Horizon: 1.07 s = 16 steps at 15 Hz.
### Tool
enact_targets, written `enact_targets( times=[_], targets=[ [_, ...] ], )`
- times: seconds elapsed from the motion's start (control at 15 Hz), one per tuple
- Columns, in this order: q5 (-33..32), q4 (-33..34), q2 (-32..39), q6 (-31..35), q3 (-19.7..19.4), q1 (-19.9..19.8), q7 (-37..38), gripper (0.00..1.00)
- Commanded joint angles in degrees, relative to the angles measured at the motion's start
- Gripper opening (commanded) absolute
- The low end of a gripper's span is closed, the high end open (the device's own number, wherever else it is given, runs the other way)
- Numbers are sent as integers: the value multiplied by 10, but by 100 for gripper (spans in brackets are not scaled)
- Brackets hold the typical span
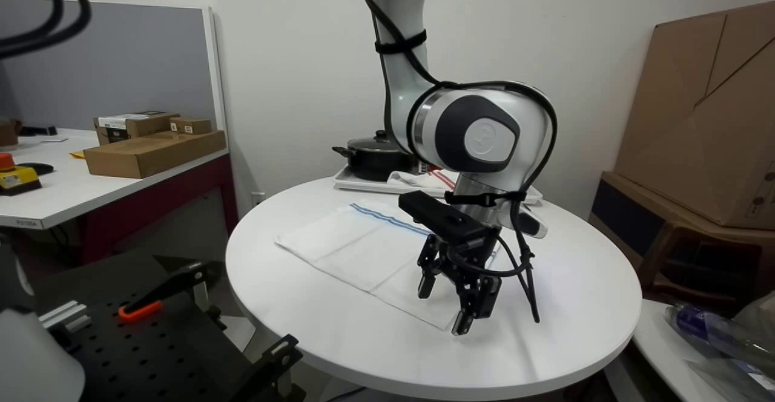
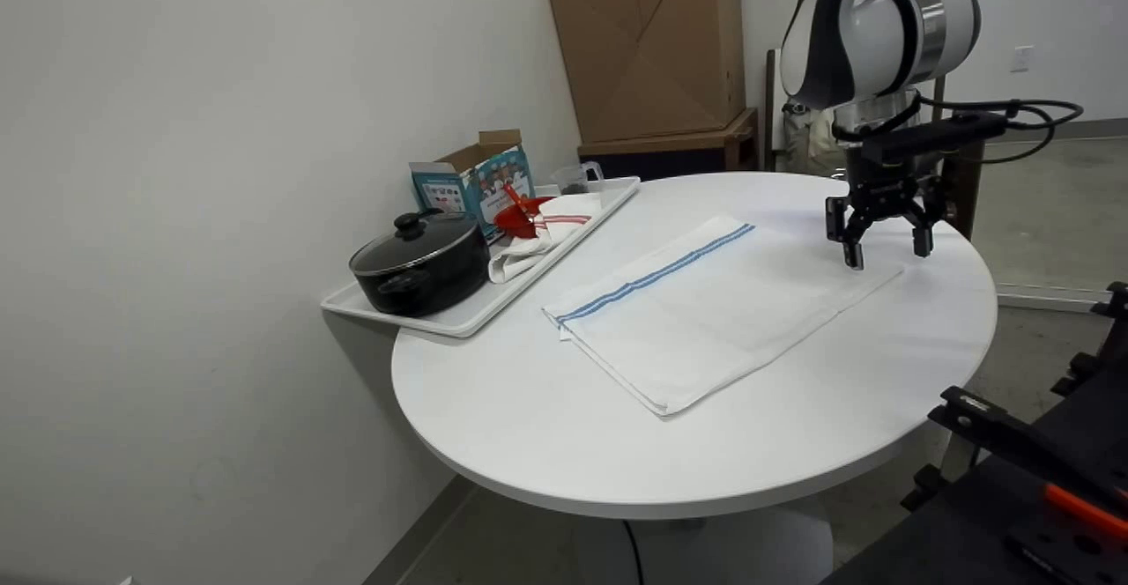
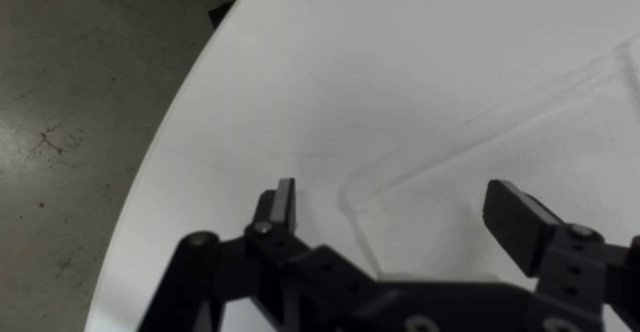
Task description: Fold the towel three times
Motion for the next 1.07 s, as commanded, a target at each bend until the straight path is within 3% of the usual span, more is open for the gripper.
enact_targets(
  times=[0.0, 0.53, 1.0],
  targets=[
    [-13, 4, 11, 12, -2, -4, 3, 64],
    [-17, 11, 13, 10, -6, -5, 4, 3],
    [-8, 14, -27, -14, -3, -13, 1, 1]
  ],
)
